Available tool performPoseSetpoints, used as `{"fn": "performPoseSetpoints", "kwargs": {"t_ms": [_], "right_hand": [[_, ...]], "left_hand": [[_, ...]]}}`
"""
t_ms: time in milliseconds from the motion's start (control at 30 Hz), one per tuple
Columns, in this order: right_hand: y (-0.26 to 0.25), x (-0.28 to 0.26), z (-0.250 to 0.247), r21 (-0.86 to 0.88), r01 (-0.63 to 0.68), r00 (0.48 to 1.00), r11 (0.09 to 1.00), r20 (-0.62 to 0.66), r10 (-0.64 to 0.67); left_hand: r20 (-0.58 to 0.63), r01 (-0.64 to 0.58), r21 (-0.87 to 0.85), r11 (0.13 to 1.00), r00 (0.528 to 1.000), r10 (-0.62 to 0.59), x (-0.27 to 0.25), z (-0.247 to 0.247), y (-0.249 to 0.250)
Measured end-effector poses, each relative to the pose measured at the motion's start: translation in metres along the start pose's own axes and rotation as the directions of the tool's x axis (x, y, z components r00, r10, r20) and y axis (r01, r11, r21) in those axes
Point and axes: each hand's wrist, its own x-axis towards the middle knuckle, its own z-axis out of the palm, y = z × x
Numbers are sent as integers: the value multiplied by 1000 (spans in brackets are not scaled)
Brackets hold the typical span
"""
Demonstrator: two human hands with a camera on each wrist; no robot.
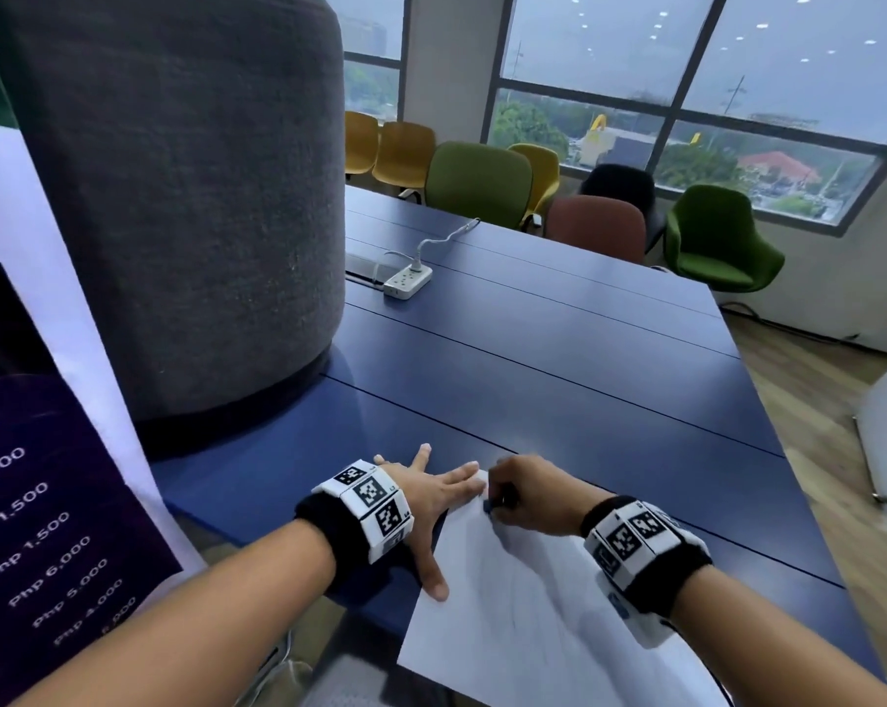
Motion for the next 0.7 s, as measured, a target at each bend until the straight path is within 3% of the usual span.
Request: {"fn": "performPoseSetpoints", "kwargs": {"t_ms": [67, 233, 367, 533, 633, 700], "right_hand": [[-3, -4, 1, 22, 29, 996, 999, 80, -31], [9, 4, -3, -8, -116, 990, 993, -86, 114], [0, -5, -1, 20, -20, 996, 1000, 93, 18], [4, 4, -7, -49, -128, 990, 991, -65, 125], [-10, -4, -1, -71, -21, 996, 997, 89, 28], [-12, -4, -5, -52, -31, 990, 998, 134, 38]], "left_hand": [[5, 4, 5, 1000, 1000, -4, -1, -1, 0], [21, 17, 16, 1000, 1000, -18, -2, -1, 2], [22, 26, 21, 999, 999, -27, -2, -2, 2], [43, 35, 29, 999, 998, -36, -1, -3, 3], [46, 29, 13, 999, 999, -30, -4, -5, 4], [57, 33, 11, 999, 998, -33, -5, -7, 5]]}}
